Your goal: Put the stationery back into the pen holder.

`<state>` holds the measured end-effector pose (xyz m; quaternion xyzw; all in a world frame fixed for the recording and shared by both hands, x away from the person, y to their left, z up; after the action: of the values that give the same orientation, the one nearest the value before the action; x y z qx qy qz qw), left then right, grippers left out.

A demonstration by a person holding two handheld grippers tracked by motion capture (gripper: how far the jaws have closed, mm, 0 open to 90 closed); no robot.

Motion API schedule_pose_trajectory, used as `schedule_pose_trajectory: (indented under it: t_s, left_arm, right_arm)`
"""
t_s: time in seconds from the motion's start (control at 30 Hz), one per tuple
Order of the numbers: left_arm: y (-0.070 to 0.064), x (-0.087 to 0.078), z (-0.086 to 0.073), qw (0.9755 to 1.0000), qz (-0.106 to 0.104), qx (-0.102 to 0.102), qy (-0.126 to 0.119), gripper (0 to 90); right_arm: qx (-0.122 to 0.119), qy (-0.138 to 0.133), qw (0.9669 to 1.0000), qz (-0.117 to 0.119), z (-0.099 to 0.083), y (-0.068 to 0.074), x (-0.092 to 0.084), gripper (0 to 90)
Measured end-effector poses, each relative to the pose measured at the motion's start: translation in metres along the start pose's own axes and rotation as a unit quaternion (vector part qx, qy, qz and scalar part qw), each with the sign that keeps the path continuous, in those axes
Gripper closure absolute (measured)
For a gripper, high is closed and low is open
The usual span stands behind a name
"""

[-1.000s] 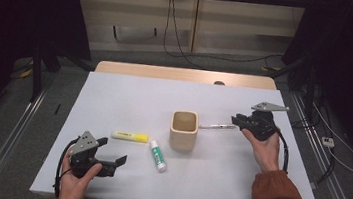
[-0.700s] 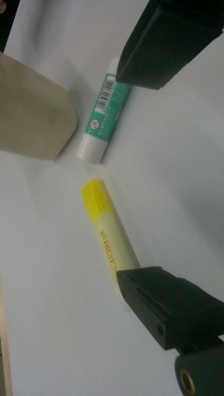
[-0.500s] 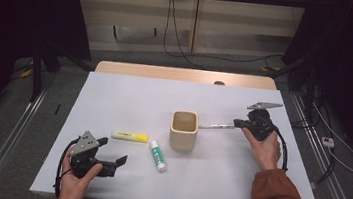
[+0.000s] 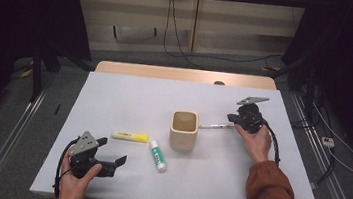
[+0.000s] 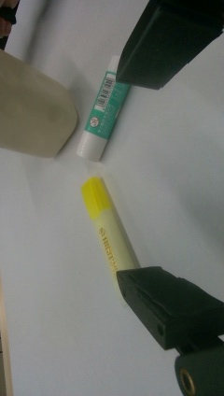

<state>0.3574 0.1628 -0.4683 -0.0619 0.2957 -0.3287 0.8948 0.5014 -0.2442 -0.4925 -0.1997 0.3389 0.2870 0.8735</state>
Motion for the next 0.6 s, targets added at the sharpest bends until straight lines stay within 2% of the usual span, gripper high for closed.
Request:
schedule_pose_trajectory:
  t_s: [0.07,0.13,0.27,0.4,0.6]
  left_arm:
    - [0.000,0.000,-0.001,1.0000,-0.002,-0.001,0.002,5.8]
    - [-0.001,0.000,0.000,1.0000,-0.002,0.002,0.003,5.8]
    - [-0.001,0.000,0.000,1.0000,-0.002,0.000,0.002,5.8]
    - [-0.001,0.000,0.000,1.0000,-0.002,-0.001,0.002,5.8]
    - [-0.001,0.000,0.000,1.0000,-0.003,-0.002,-0.001,5.8]
  right_arm:
    - [-0.001,-0.005,1.0000,0.002,0.000,0.000,0.002,90.0]
    - [-0.003,-0.003,1.0000,-0.003,-0.001,-0.001,0.005,90.0]
    - [-0.009,0.008,0.9999,0.002,-0.005,-0.001,0.010,90.0]
    - [-0.014,0.007,0.9999,0.003,-0.006,0.000,0.011,90.0]
    - [-0.037,0.014,0.9992,-0.001,-0.005,0.006,0.015,90.0]
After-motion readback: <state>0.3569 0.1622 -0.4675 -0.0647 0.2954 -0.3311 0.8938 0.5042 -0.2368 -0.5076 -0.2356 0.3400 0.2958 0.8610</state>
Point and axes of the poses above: each handheld gripper's, and its own axes: x roughly forward along the jaws, z roughly out of its top, y roughly to its left, the point moved 8 cm from there along x, roughly forward along the jaws, and after that the axes turned 13 degrees about -x, right-handed, at the moved point
